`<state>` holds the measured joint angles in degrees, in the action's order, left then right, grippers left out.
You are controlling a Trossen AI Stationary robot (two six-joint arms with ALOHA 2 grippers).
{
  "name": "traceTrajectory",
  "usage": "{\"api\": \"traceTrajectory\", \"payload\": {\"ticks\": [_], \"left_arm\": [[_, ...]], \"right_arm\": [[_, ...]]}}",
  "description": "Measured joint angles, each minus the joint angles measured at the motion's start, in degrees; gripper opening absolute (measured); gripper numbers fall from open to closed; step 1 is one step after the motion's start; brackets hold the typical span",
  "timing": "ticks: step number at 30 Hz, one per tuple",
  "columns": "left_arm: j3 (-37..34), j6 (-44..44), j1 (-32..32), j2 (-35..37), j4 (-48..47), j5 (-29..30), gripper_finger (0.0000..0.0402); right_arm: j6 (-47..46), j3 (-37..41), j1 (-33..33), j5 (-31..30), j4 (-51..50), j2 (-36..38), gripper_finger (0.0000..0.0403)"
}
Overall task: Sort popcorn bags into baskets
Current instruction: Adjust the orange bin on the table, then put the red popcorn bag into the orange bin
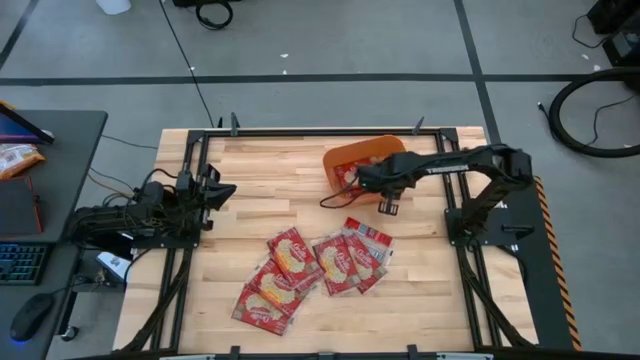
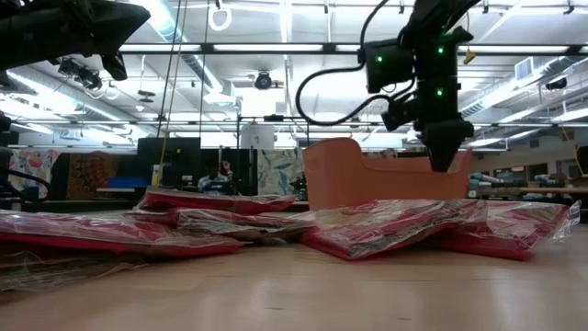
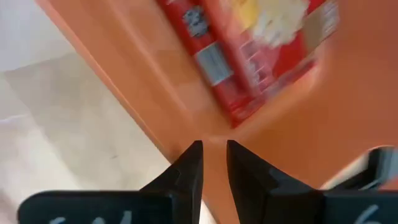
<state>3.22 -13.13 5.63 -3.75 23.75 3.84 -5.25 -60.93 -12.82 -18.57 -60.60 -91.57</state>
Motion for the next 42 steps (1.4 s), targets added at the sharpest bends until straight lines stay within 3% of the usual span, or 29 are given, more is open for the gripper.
{"api": "traceTrajectory", "payload": {"ticks": [7,10,15,18,28,36,42], "left_arm": [[0.0,-0.1,0.0,0.0,0.1,0.0,0.0025],[0.0,-0.2,0.0,0.0,0.1,0.0,0.0025],[0.0,-0.2,0.0,0.0,0.0,0.0,0.0025],[0.0,-0.2,0.0,0.0,0.0,0.0,0.0025],[0.0,0.3,0.0,0.0,0.0,0.0,0.0025],[0.0,0.3,0.0,0.0,0.0,0.0,0.0025],[0.0,0.3,0.0,0.0,0.0,0.1,0.0025]], "right_arm": [[-11.8,0.0,1.7,13.8,1.5,-0.5,0.0077],[-12.8,-0.5,3.4,15.8,2.5,-0.6,0.0076],[-12.0,-5.1,7.2,5.0,-1.6,-0.1,0.0068],[-8.2,-8.0,11.9,1.7,0.1,0.3,0.0063],[6.7,-8.5,28.2,-0.3,27.6,-4.0,0.0064],[9.4,-8.6,33.0,0.6,42.7,-13.7,0.0133],[15.6,-15.7,33.5,0.6,44.3,-21.3,0.0185]]}}
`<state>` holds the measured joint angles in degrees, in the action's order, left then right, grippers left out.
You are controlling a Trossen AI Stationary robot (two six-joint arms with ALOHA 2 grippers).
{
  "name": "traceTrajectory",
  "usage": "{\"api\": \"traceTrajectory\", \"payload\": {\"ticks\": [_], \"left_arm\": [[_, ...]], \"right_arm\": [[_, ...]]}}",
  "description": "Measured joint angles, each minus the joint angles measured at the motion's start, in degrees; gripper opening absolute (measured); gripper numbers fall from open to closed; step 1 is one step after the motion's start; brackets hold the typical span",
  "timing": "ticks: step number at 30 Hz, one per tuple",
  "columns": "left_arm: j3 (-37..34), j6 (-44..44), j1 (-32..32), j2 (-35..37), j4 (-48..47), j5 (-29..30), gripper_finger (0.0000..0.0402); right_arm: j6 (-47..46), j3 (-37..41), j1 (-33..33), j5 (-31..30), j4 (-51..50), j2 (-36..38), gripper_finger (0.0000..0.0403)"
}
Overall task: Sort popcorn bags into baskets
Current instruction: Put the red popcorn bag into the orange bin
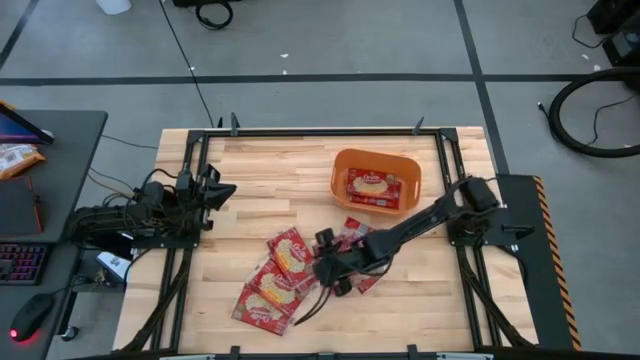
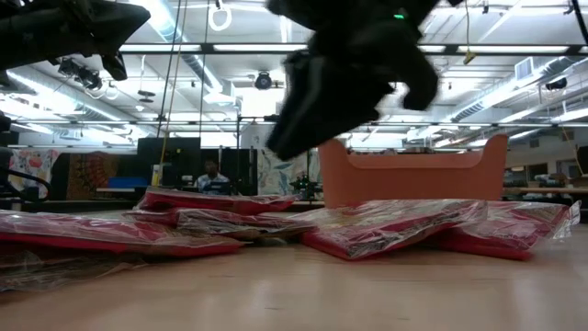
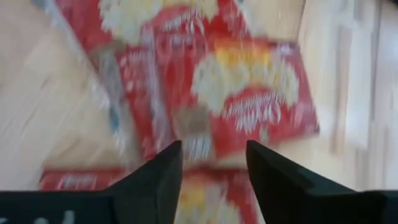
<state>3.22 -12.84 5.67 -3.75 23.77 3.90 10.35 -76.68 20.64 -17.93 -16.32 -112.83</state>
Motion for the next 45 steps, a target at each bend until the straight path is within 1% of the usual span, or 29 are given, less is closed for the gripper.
{"api": "traceTrajectory", "payload": {"ticks": [2,4,8,11,14,17,19,22,27,28,33,36,39,41,45], "left_arm": [[0.0,0.0,0.0,0.0,0.0,0.0,0.0025],[0.0,0.0,0.0,0.0,0.0,0.0,0.0025],[0.0,0.0,0.0,0.0,0.0,0.0,0.0025],[0.0,0.0,0.0,0.0,0.0,0.0,0.0025],[0.0,0.1,0.0,0.0,0.0,0.0,0.0025],[0.0,0.2,0.0,0.0,0.0,0.0,0.0025],[0.0,0.5,0.0,0.0,0.0,0.0,0.0025],[0.0,0.6,0.0,0.0,0.0,0.0,0.0025],[0.0,0.4,0.0,0.0,0.0,0.0,0.0025],[0.0,0.4,0.0,0.0,0.0,0.0,0.0025],[0.0,0.1,0.0,0.0,0.0,0.0,0.0025],[0.0,0.1,0.0,0.0,0.0,0.0,0.0025],[0.0,0.1,0.0,0.0,0.0,0.0,0.0025],[0.0,0.1,0.0,0.0,0.0,0.0,0.0025],[0.0,0.1,0.0,0.0,0.0,0.0,0.0025]], "right_arm": [[1.7,-3.5,-0.1,0.2,0.0,-2.7,0.0196],[3.9,-6.8,0.0,1.8,-0.5,-5.4,0.0203],[8.1,-12.0,0.0,2.9,-0.4,-10.1,0.0208],[10.4,-13.7,-0.1,2.9,-0.5,-13.0,0.0207],[11.3,-13.9,0.1,1.4,-1.4,-14.5,0.02],[11.1,-14.0,0.1,1.0,-3.5,-14.5,0.0184],[10.5,-14.0,0.0,0.3,-4.2,-14.5,0.0165],[10.6,-14.0,0.0,-0.3,-4.9,-14.5,0.0119],[9.9,-14.0,-0.8,1.6,-7.0,-14.5,0.0023],[9.7,-14.0,-0.8,1.7,-7.3,-14.4,0.0012],[10.7,-13.8,-0.4,-1.6,-8.5,-11.8,0.0009],[10.8,-13.8,-0.3,-1.9,-9.4,-9.0,0.0006],[10.9,-13.8,-0.3,-3.7,-11.8,-7.0,0.0005],[11.8,-13.8,-0.4,-6.5,-13.6,-5.7,0.0004],[15.7,-13.8,-0.1,-14.6,-18.3,-3.0,0.0003]]}}
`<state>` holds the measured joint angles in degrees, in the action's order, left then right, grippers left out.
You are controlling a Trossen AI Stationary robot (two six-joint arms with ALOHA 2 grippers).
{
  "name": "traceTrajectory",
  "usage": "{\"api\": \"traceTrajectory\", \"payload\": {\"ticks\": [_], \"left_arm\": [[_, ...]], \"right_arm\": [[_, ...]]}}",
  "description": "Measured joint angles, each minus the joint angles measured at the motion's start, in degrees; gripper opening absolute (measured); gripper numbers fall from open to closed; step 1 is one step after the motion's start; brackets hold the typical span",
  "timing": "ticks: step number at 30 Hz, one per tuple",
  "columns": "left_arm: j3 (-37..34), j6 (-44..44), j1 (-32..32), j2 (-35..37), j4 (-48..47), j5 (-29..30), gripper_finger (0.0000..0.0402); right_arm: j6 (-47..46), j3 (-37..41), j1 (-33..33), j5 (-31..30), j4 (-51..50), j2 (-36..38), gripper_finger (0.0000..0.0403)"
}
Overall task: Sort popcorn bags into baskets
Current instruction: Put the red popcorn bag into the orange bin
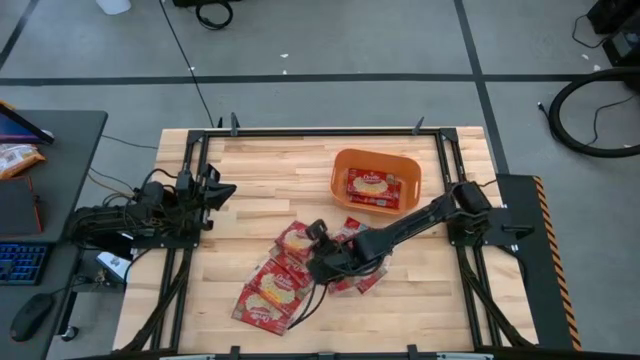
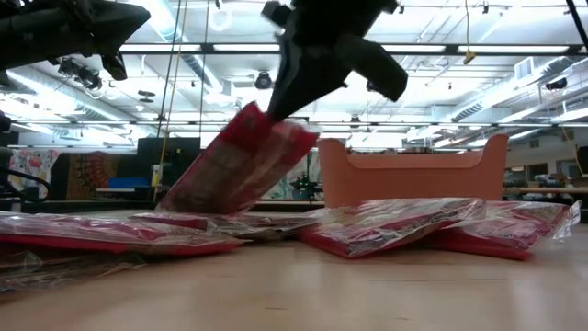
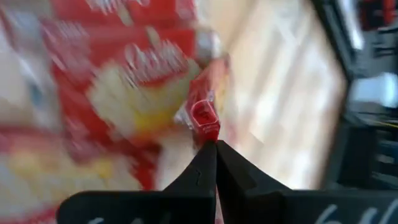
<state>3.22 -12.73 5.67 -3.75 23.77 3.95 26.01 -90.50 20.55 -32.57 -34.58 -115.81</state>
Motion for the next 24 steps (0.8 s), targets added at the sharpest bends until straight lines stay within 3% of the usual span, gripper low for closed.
{"api": "traceTrajectory", "payload": {"ticks": [4,8,14,24], "left_arm": [[0.0,0.0,0.0,0.0,0.0,0.0,0.0025],[0.0,0.0,0.0,0.0,0.0,0.0,0.0025],[0.0,0.3,0.0,0.0,0.1,0.1,0.0025],[0.0,0.0,0.0,0.0,0.1,0.1,0.0025]], "right_arm": [[2.1,0.0,0.0,-6.6,-3.9,3.5,0.0002],[0.9,0.0,-0.4,-9.3,-8.1,7.6,0.0002],[-11.2,-0.1,-3.4,8.9,-9.6,9.9,0.0023],[-15.0,2.2,-3.5,13.2,-2.0,0.0,0.0111]]}}
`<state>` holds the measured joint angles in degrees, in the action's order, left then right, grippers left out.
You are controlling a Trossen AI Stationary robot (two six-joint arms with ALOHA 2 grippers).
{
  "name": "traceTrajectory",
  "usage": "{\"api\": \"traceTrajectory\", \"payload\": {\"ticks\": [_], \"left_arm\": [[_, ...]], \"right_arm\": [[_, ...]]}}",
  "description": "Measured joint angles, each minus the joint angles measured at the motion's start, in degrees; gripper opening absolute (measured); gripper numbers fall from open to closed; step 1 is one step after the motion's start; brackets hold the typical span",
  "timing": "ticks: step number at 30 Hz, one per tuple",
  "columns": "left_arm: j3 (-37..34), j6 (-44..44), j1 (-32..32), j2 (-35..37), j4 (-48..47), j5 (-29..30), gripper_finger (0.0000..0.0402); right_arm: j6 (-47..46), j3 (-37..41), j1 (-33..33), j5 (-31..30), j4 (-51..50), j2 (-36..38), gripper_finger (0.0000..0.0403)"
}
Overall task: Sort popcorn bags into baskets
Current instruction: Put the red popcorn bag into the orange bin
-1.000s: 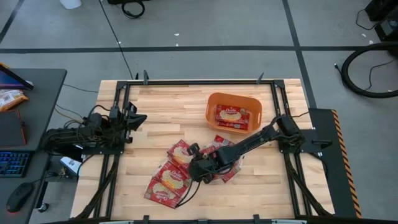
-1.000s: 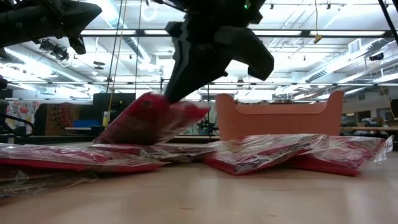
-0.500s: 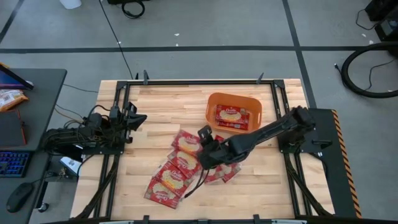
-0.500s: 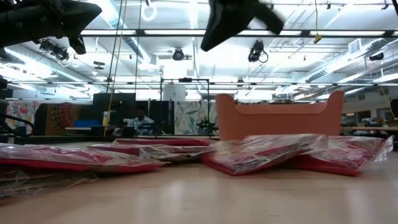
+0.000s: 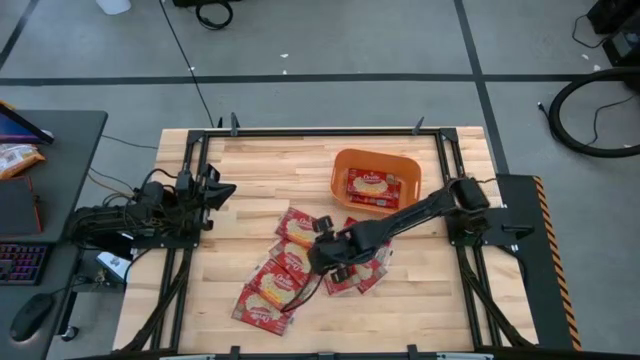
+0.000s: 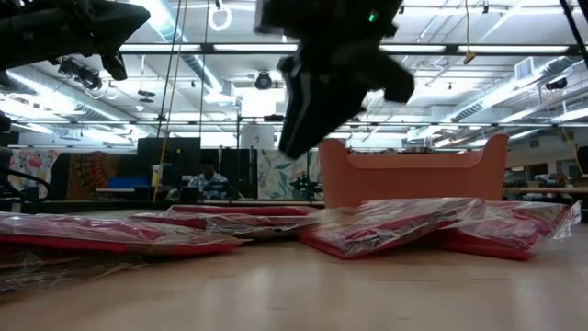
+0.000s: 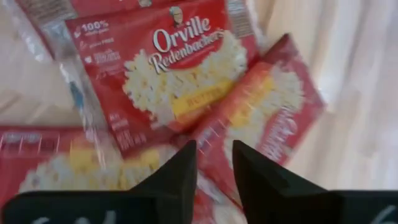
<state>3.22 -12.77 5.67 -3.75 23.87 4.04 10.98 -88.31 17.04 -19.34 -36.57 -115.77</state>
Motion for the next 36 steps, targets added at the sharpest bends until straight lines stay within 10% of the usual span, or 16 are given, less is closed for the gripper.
{"api": "traceTrajectory", "payload": {"ticks": [15,29,36], "left_arm": [[0.0,0.1,0.0,0.0,-0.1,0.0,0.0025],[0.0,0.1,0.0,0.0,-0.1,0.0,0.0025],[0.0,0.1,0.0,0.0,-0.1,0.0,0.0025]], "right_arm": [[-3.4,0.0,-0.9,-6.4,4.2,-7.8,0.0206],[-2.1,4.0,-2.4,-6.8,8.2,-8.0,0.0018],[-0.7,0.2,-1.8,-6.5,3.4,-7.9,0.001]]}}
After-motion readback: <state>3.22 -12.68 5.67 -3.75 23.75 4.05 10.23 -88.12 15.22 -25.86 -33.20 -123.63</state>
